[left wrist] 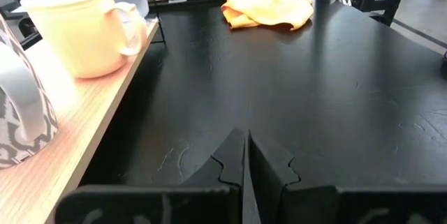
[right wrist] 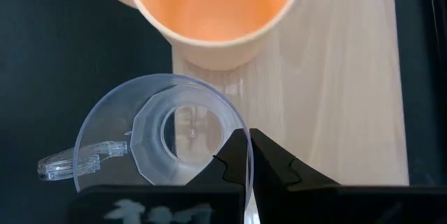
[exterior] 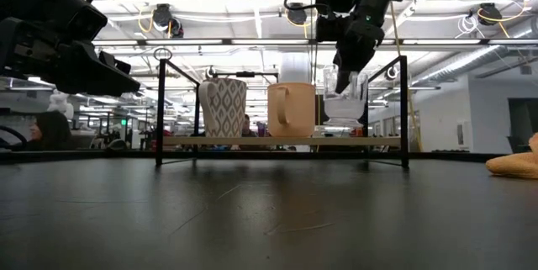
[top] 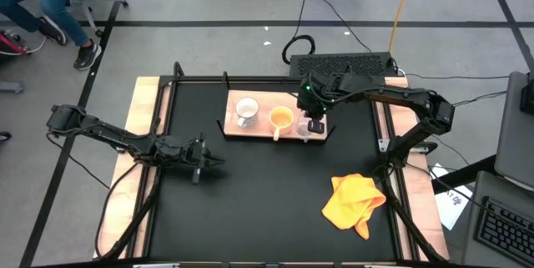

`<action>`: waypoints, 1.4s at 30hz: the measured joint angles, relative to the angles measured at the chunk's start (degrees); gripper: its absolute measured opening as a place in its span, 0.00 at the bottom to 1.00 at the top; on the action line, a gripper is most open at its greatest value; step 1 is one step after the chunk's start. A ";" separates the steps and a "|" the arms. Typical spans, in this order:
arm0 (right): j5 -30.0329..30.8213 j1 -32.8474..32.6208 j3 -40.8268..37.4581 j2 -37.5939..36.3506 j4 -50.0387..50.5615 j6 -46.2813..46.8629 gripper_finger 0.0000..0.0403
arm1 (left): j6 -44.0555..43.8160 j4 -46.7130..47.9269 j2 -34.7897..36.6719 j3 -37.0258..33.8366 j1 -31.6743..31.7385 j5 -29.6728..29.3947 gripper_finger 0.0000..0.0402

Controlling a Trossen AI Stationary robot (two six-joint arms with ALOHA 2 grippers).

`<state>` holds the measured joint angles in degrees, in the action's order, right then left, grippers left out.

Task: Stack small to large cups/mugs on shelf
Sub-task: Put the transparent mug on the shelf

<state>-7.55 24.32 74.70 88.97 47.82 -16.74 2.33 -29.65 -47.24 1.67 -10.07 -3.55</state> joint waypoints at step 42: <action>4.48 0.39 -3.17 0.00 -0.25 -0.30 0.00 | 0.32 -0.55 0.00 0.00 0.02 0.00 0.06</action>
<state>-3.07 24.71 71.53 88.97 47.57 -17.04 2.64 -30.20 -47.24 1.67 -10.04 -3.55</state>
